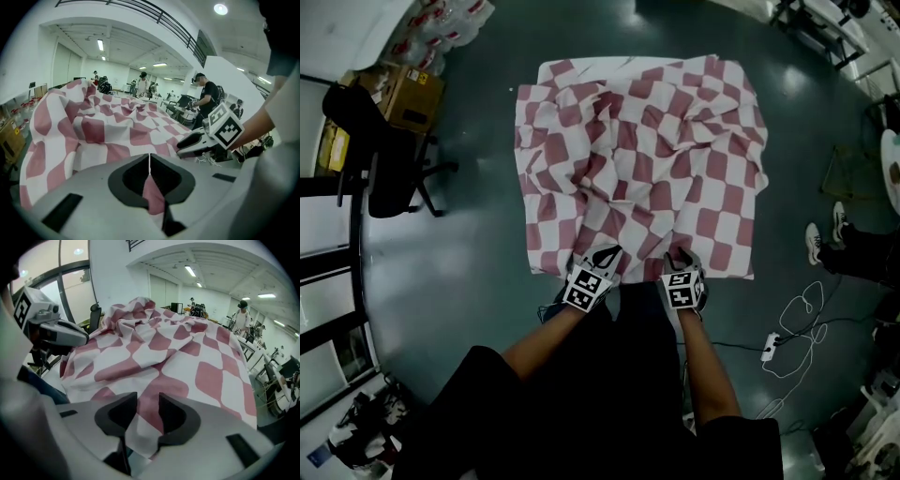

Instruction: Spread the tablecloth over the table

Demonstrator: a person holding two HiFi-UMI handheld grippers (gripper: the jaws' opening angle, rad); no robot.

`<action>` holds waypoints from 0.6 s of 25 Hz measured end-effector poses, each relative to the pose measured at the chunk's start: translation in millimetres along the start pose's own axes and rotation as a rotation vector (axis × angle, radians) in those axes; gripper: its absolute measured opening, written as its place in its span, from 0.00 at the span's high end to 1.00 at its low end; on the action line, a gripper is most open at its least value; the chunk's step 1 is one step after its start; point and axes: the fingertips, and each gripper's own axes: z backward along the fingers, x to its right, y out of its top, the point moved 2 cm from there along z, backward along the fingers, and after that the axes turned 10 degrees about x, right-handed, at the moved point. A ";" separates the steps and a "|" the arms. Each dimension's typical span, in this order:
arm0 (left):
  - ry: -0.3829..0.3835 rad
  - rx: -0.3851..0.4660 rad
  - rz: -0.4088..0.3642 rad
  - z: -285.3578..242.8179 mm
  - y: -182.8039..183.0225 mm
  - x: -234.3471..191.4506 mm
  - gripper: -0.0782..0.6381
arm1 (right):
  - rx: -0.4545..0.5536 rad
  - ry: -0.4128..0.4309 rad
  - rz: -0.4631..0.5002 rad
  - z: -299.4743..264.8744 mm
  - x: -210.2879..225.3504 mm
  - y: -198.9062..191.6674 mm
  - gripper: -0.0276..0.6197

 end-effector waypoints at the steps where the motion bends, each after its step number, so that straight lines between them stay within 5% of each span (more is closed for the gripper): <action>1: -0.001 -0.015 -0.003 -0.1 -4.2 0.5 0.87 | -0.001 0.002 0.002 0.4 0.9 -0.6 0.71; 9: 0.077 -0.036 -0.021 18.9 -9.8 -19.3 0.87 | -0.022 -0.068 -0.073 21.6 67.8 -25.4 0.71; 15: 0.253 -0.118 -0.188 49.9 -28.9 -70.2 0.87 | -0.019 -0.155 -0.107 37.3 134.3 -34.7 0.71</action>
